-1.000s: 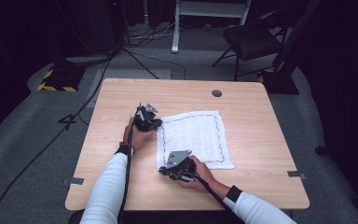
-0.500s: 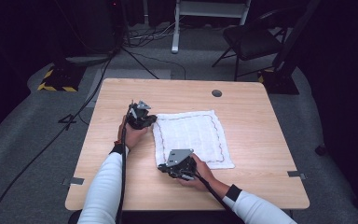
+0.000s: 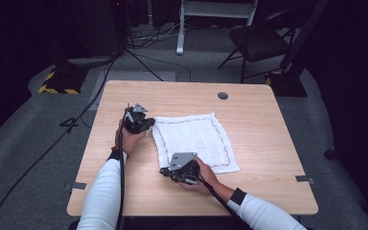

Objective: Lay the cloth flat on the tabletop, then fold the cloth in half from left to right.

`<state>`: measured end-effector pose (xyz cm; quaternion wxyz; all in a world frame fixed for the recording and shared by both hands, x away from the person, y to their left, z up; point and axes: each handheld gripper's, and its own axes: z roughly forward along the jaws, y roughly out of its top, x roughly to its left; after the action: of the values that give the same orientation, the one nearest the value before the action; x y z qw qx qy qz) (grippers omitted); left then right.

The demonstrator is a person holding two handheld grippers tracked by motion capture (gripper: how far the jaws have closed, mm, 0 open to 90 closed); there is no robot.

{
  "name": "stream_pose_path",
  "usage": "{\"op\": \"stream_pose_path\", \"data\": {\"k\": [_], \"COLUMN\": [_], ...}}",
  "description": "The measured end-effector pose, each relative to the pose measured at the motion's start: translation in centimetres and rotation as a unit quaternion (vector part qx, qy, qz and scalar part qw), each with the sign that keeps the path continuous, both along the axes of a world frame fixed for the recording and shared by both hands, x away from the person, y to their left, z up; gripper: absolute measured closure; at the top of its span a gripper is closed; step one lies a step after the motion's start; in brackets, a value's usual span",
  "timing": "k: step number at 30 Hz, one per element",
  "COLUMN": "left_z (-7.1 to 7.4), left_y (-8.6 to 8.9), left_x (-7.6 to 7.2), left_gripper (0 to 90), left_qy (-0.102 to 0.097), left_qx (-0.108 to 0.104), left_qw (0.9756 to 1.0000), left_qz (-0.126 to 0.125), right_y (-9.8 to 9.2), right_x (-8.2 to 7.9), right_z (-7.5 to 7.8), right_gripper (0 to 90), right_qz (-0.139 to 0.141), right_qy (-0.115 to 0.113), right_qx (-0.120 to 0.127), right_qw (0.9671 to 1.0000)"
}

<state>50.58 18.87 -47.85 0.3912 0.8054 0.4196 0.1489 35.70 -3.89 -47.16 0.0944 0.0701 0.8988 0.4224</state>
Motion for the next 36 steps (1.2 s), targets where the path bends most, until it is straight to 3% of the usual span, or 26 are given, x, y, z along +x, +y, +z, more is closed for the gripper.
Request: {"op": "stream_pose_path", "data": {"k": [9,23,36], "left_z": [-0.1,1.2,2.3], "left_y": [0.6,1.0,-0.6], "left_x": [-0.4,-0.8,-0.3], "left_gripper": [85.0,85.0,85.0], "left_qy": [-0.001,-0.028,-0.045], "left_qx": [0.007,-0.006,-0.016], "left_qw": [1.0000,0.9996,0.9989], "left_qz": [0.007,0.008,0.001], "right_y": [0.5,0.3,-2.9], "right_x": [-0.1,-0.6,-0.1], "right_z": [0.5,1.2,2.8], "right_gripper": [88.0,88.0,88.0], "right_qz": [0.010,0.010,-0.028], "right_qy": [-0.009,-0.024,-0.026], "right_qx": [0.005,0.013,0.038], "right_qw": [0.9999,0.9996,0.9986]}}
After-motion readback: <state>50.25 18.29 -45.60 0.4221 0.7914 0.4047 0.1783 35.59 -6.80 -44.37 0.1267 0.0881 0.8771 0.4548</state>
